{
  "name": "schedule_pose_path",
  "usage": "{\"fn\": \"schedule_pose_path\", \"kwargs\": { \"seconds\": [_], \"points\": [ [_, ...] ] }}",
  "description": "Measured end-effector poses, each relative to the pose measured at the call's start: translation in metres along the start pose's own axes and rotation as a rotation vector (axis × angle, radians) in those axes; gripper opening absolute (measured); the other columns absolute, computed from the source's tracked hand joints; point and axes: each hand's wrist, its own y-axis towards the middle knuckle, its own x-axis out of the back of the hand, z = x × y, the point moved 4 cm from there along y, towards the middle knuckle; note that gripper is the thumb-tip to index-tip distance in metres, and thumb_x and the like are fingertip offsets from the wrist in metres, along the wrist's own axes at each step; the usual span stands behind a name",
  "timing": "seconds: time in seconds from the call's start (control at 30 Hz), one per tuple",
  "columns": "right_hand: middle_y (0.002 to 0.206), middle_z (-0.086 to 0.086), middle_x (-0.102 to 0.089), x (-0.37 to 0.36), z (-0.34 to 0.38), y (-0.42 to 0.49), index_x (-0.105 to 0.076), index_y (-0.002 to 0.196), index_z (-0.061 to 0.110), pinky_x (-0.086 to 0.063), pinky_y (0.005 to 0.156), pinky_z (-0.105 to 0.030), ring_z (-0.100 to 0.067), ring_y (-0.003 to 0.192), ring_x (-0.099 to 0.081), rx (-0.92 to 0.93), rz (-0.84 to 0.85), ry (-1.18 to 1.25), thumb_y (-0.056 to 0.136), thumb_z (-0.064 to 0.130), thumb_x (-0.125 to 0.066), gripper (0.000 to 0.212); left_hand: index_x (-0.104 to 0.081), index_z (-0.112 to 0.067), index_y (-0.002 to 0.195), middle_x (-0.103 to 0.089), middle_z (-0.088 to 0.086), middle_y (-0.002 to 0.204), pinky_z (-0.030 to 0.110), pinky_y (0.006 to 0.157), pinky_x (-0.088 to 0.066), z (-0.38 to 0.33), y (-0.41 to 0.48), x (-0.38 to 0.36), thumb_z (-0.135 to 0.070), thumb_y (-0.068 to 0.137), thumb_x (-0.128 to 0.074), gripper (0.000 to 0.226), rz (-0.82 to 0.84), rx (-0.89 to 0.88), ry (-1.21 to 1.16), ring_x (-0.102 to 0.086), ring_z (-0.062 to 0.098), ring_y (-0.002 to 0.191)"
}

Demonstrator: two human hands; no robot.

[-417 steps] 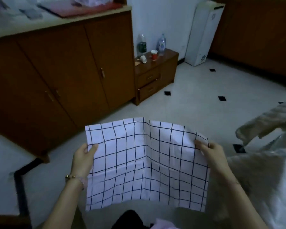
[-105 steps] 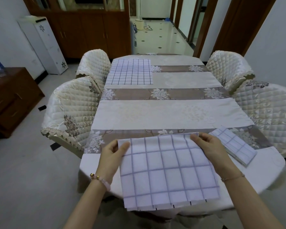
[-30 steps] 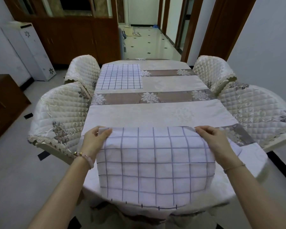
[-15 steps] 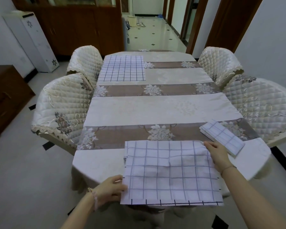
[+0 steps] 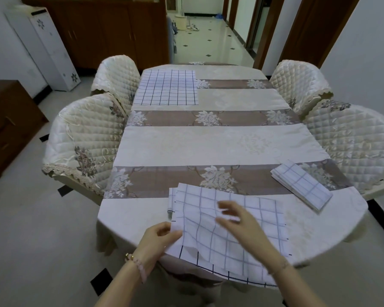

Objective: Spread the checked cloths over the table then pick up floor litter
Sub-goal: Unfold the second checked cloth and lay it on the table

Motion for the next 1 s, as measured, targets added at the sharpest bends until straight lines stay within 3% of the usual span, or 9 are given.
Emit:
{"fn": "schedule_pose_path", "kwargs": {
  "seconds": [0.17,0.33,0.5,0.63,0.73,0.8,0.87,0.93,1.0],
  "points": [
    [0.125,0.034,-0.046,-0.056,0.013,-0.022,-0.045,0.127,0.041,-0.036,0.088,-0.004,0.017,0.112,-0.044,0.018,0.145,-0.022,0.075,0.037,-0.070,0.058,-0.063,-0.001,0.074,-0.057,0.007,0.068,0.025,0.061,-0.041,-0.024,0.001,-0.024,-0.017,0.080,-0.070,0.019,-0.027,-0.107,0.021,-0.051,0.016,0.069],
    [0.105,0.021,-0.068,-0.045,0.014,-0.019,-0.063,0.106,0.036,-0.049,0.085,-0.013,0.007,0.098,-0.060,0.020,-0.022,0.095,0.082,0.017,-0.065,0.031,-0.062,-0.005,0.067,-0.057,0.003,0.064,0.022,0.061,-0.043,-0.039,0.000,-0.037,-0.018,0.079,-0.070,0.020,-0.040,-0.148,-0.034,-0.053,0.011,0.067],
    [0.082,0.009,-0.074,-0.025,0.007,-0.018,-0.073,0.081,0.023,-0.053,0.073,-0.020,-0.004,0.081,-0.067,-0.023,-0.125,0.161,0.083,0.017,-0.066,0.009,-0.072,-0.010,0.089,-0.069,0.003,0.088,0.026,0.070,-0.052,-0.044,-0.001,-0.044,-0.017,0.071,-0.075,0.020,0.122,-0.119,0.001,-0.063,0.015,0.085],
    [0.078,0.004,-0.074,-0.012,0.000,-0.011,-0.074,0.078,0.018,-0.050,0.066,-0.016,-0.005,0.073,-0.067,-0.041,-0.155,0.213,0.085,0.016,-0.065,0.011,-0.072,-0.013,0.095,-0.074,0.004,0.093,0.027,0.069,-0.055,-0.042,-0.005,-0.050,-0.013,0.065,-0.074,0.030,0.220,-0.071,-0.015,-0.069,0.015,0.087],
    [0.077,0.008,-0.074,0.012,-0.011,-0.006,-0.074,0.081,0.018,-0.050,0.066,-0.017,-0.004,0.071,-0.066,-0.038,-0.254,0.179,0.085,0.008,-0.065,0.014,-0.073,-0.018,0.070,-0.071,-0.003,0.072,0.018,0.063,-0.051,-0.048,-0.007,-0.041,-0.011,0.072,-0.074,0.007,0.230,-0.108,0.077,-0.066,0.006,0.071],
    [0.071,0.006,-0.074,0.038,-0.016,-0.005,-0.073,0.080,0.019,-0.051,0.065,-0.021,-0.008,0.069,-0.064,-0.038,-0.317,0.207,0.085,0.004,-0.064,0.018,-0.068,-0.017,0.057,-0.061,-0.006,0.059,0.013,0.055,-0.046,-0.054,-0.005,-0.024,-0.009,0.072,-0.074,0.018,0.177,-0.155,0.077,-0.057,0.003,0.060],
    [0.063,0.010,-0.071,0.069,-0.017,-0.005,-0.072,0.076,0.020,-0.050,0.058,-0.015,-0.006,0.064,-0.060,-0.016,-0.382,0.238,0.085,0.002,-0.063,0.021,-0.068,-0.011,0.068,-0.059,0.000,0.066,0.015,0.056,-0.048,-0.064,-0.004,-0.003,-0.016,0.067,-0.075,0.008,0.107,-0.182,0.023,-0.055,0.009,0.068],
    [0.060,0.013,-0.069,0.099,-0.015,-0.004,-0.072,0.069,0.020,-0.048,0.053,-0.010,-0.003,0.059,-0.056,0.008,-0.438,0.291,0.082,0.015,-0.068,0.015,-0.064,-0.002,0.085,-0.061,0.007,0.078,0.018,0.060,-0.051,-0.074,0.001,0.020,-0.013,0.069,-0.075,0.021,0.025,-0.195,-0.067,-0.058,0.013,0.076],
    [0.065,0.010,-0.070,0.125,-0.008,-0.002,-0.073,0.071,0.021,-0.050,0.054,-0.012,-0.001,0.061,-0.059,0.027,-0.487,0.349,0.069,0.044,-0.072,0.023,-0.062,-0.003,0.087,-0.064,0.005,0.081,0.020,0.060,-0.055,-0.089,0.004,0.038,-0.003,0.082,-0.063,0.005,-0.041,-0.199,-0.166,-0.064,0.010,0.071]
  ]
}}
